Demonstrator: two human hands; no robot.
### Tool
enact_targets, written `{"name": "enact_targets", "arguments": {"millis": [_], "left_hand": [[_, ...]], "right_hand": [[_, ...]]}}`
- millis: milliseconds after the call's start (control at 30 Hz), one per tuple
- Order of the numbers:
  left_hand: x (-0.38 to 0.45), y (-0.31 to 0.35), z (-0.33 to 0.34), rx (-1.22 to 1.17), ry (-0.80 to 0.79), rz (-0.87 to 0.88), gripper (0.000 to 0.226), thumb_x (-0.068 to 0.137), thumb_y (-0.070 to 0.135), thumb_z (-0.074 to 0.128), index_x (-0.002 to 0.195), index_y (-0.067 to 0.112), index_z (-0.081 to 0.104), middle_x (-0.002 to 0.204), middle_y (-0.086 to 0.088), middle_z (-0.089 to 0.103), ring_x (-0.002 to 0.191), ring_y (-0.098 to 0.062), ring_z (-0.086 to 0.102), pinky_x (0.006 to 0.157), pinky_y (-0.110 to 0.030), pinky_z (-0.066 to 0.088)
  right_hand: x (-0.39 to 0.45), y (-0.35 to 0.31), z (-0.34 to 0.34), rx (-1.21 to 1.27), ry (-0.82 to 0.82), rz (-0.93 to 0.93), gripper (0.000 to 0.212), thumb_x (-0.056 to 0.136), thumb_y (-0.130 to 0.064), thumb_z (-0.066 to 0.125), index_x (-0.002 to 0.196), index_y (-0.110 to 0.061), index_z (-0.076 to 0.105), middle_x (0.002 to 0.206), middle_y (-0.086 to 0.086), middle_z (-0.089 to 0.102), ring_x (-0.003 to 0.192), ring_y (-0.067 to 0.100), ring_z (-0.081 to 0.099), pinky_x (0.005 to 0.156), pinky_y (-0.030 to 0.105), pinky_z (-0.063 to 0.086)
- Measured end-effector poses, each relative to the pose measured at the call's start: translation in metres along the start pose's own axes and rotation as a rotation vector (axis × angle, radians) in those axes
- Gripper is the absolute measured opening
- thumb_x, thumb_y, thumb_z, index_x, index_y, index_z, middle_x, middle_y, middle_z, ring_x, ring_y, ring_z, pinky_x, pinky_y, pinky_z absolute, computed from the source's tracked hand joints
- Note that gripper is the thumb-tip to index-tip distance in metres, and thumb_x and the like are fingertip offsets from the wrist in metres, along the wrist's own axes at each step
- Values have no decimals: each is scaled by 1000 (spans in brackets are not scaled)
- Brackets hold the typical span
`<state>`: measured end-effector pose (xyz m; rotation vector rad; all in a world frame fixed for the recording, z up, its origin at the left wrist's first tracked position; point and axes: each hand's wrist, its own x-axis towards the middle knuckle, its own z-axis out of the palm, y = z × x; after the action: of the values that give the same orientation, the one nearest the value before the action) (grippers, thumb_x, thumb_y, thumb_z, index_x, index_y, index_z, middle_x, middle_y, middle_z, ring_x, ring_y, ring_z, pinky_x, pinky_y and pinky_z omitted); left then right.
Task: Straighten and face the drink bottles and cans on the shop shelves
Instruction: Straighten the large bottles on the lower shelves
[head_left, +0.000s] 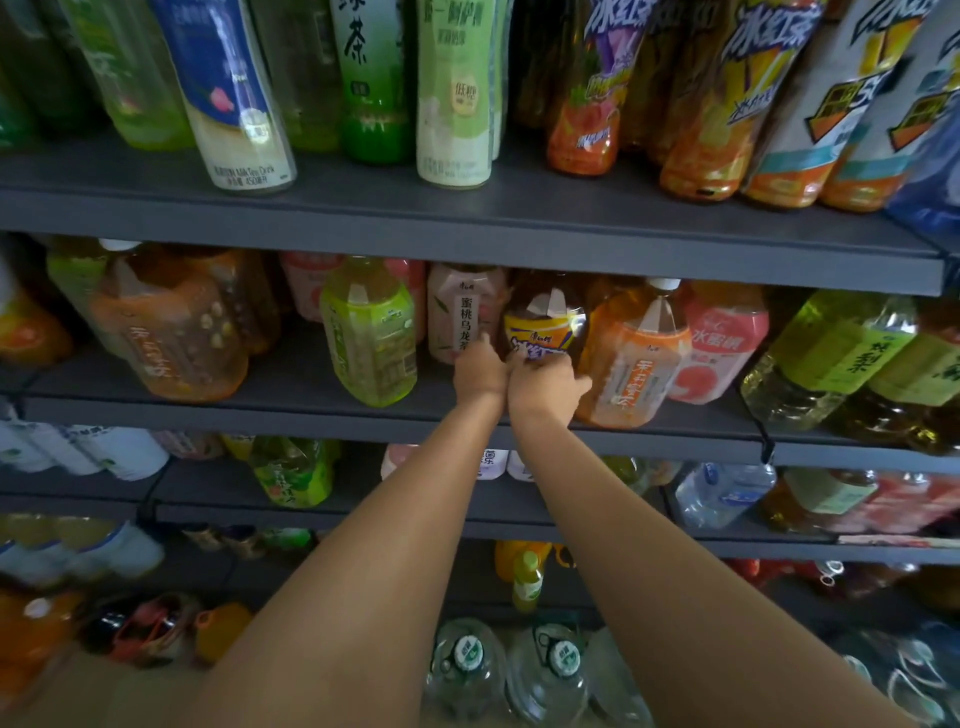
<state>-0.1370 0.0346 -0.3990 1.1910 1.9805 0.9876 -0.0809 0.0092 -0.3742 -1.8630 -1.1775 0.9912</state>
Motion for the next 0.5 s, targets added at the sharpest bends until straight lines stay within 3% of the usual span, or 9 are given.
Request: {"name": "enact_targets", "arguments": {"millis": [100,200,333,500], "left_hand": [[-4,-20,0,159,10,49,34,93,17,51,125,7,53,126,-18,57,118,-32,53,94,-31,40],[-13,-29,1,333,-27,222,37,96,15,41,132,7,47,136,-16,49,124,-32,46,100,-34,36],[-9,-32,-1,486,-103,291,54,91,13,49,142,6,31,147,-11,34,130,-33,37,102,-36,34],[-2,-22,-7,645,-5,369,35,89,6,49,123,2,49,134,-13,44,123,-32,40,96,-39,39]], "right_hand": [[-6,8,-2,-32,-169,5,42,95,-17,44,136,-9,43,145,18,26,122,34,42,101,30,34],[-6,11,-5,-72,-210,-31,49,94,-9,40,143,-13,36,152,16,14,127,33,41,102,29,33],[-7,10,-7,-55,-211,-25,50,95,-9,40,144,-15,34,153,15,12,130,33,38,105,30,32],[-3,13,-9,-52,-207,-44,51,93,-5,39,143,-16,37,151,15,18,127,34,41,105,30,32]]}}
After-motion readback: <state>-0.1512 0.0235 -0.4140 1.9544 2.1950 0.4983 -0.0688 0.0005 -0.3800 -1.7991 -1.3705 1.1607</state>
